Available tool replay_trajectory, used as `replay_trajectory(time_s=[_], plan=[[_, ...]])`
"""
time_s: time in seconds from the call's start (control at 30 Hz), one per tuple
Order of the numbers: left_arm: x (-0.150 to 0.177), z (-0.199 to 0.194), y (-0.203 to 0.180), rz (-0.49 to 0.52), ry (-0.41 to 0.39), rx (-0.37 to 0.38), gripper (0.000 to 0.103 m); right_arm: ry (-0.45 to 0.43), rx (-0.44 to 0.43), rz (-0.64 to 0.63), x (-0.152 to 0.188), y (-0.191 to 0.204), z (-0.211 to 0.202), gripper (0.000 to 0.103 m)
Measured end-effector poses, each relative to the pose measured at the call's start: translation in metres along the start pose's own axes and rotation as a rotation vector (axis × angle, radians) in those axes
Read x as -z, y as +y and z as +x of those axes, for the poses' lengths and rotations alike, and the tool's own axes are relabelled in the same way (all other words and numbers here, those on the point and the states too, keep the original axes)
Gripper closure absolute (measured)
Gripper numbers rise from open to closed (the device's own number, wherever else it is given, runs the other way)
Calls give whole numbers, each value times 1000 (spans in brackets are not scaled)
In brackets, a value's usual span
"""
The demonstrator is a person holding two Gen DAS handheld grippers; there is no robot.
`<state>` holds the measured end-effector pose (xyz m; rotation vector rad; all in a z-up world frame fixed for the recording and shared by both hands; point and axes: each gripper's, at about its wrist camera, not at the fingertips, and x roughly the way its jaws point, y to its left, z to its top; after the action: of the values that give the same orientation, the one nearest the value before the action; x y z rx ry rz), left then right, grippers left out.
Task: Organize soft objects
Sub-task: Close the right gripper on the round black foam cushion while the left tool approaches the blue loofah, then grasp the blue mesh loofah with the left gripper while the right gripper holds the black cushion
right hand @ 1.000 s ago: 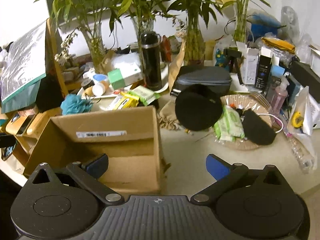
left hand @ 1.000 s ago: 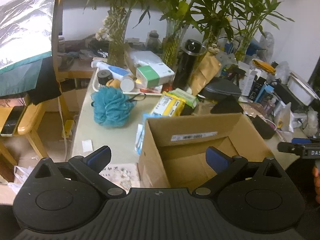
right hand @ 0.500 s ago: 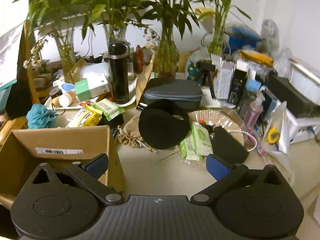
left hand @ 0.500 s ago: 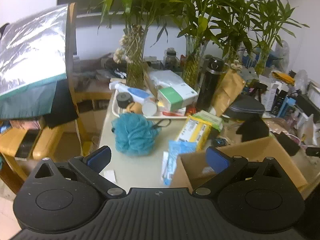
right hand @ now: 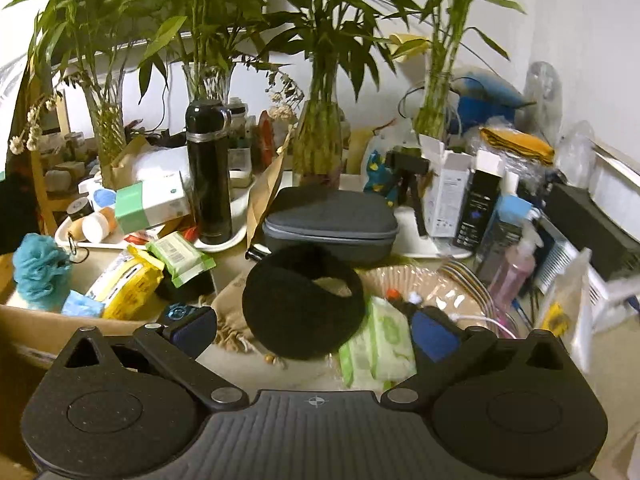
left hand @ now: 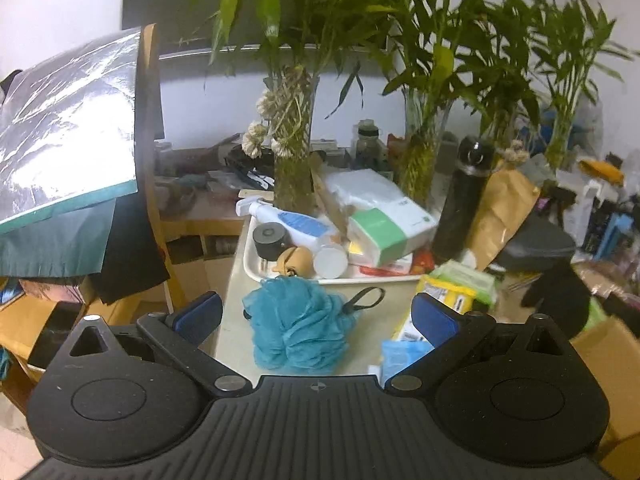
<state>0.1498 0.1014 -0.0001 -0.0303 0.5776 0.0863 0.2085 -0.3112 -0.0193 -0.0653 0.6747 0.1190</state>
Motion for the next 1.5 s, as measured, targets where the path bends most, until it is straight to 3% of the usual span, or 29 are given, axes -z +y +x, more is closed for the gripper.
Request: replay_trajectory(time_s=[0.53, 0.87, 1.13, 1.23, 1.5], plan=[[14, 17, 11, -53, 72, 111, 0, 2, -107, -114, -14, 11, 88, 0], [17, 27, 16, -127, 135, 197, 0, 55, -147, -222, -13, 18, 136, 2], [17, 31, 12, -123, 157, 217, 0, 112, -189, -250, -13, 19, 166, 16], [17, 32, 11, -125, 160, 224, 0, 137, -186, -267, -13, 20, 171, 26], [18, 33, 7, -109, 160, 221, 0, 161, -171, -382, -8, 32, 161, 78]])
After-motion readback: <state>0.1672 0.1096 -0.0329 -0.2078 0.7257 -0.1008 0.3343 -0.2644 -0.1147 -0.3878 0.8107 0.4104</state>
